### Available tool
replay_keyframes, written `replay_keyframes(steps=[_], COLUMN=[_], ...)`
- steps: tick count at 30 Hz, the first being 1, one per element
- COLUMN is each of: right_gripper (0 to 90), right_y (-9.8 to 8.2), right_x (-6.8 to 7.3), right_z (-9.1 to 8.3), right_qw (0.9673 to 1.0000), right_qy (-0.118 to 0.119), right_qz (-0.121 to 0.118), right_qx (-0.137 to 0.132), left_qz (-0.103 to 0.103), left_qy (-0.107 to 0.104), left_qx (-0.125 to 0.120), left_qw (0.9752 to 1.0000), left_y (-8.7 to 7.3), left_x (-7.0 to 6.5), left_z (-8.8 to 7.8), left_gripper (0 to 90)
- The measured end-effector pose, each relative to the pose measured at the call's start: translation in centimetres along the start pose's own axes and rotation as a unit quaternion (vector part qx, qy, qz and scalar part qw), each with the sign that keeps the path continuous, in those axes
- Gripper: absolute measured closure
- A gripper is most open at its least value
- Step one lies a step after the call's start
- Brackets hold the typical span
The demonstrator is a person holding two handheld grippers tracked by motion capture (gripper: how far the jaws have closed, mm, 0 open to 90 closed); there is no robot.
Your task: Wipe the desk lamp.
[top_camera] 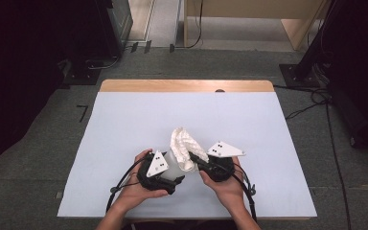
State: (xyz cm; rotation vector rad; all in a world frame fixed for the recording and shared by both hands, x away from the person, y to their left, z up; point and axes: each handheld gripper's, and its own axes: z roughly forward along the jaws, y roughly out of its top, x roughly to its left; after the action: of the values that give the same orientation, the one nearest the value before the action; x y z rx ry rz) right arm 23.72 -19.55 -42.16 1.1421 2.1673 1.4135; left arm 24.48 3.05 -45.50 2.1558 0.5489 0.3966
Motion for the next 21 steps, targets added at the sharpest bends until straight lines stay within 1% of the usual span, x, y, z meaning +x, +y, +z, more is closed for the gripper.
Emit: replay_keyframes(steps=[1, 2, 4, 6, 8, 11, 13, 14, 15, 17, 19, 21], right_gripper=[77.7, 77.7, 77.7, 77.8, 77.8, 77.8, 77.8, 77.7, 77.6, 77.6, 77.5, 77.6], right_y=[-0.2, -0.2, -0.2, -0.1, 0.0, 0.2, 0.4, 0.5, 0.6, 0.7, 0.5, 0.2], right_x=[-0.2, -0.2, -0.5, -0.5, -0.5, -0.4, -0.2, 0.0, 0.3, 0.5, 0.3, -0.4], right_z=[0.1, 0.1, 0.1, 0.1, 0.0, -0.2, -0.3, -0.4, -0.4, -0.3, 0.0, 0.3], right_qw=[1.0000, 1.0000, 0.9999, 1.0000, 1.0000, 0.9999, 0.9998, 0.9996, 0.9996, 0.9996, 0.9998, 1.0000], right_qy=[-0.001, 0.001, 0.002, -0.003, 0.001, 0.010, 0.018, 0.024, 0.025, 0.016, 0.006, -0.007], right_qz=[0.002, 0.009, 0.011, 0.005, 0.002, -0.004, 0.000, 0.001, -0.003, -0.010, -0.011, -0.003], right_qx=[0.000, 0.001, 0.004, 0.007, 0.007, 0.002, -0.006, -0.011, -0.015, -0.020, -0.016, -0.004], left_qz=[0.000, 0.000, 0.002, 0.006, 0.006, 0.008, 0.017, 0.028, 0.035, 0.041, 0.034, 0.022], left_qy=[-0.002, -0.005, -0.008, -0.010, -0.011, -0.027, -0.029, -0.025, -0.020, -0.015, -0.018, -0.024], left_qx=[-0.001, -0.002, -0.005, -0.007, -0.008, -0.013, -0.014, -0.013, -0.012, -0.009, -0.008, -0.007], left_qw=[1.0000, 1.0000, 1.0000, 0.9999, 0.9999, 0.9995, 0.9993, 0.9992, 0.9991, 0.9990, 0.9992, 0.9995], left_y=[0.0, 0.0, 0.0, 0.0, 0.0, 0.0, 0.0, 0.1, 0.1, 0.2, 0.2, 0.2], left_x=[0.1, 0.2, 0.3, 0.2, 0.2, 0.3, 0.0, -0.4, -0.7, -0.9, -0.7, -0.3], left_z=[0.0, 0.1, 0.3, 0.3, 0.4, 0.5, 0.6, 0.6, 0.7, 0.7, 0.6, 0.6], left_gripper=[8.4, 8.4, 8.4, 8.4, 8.4, 8.4, 8.4, 8.5, 8.5, 8.5, 8.5, 8.5])
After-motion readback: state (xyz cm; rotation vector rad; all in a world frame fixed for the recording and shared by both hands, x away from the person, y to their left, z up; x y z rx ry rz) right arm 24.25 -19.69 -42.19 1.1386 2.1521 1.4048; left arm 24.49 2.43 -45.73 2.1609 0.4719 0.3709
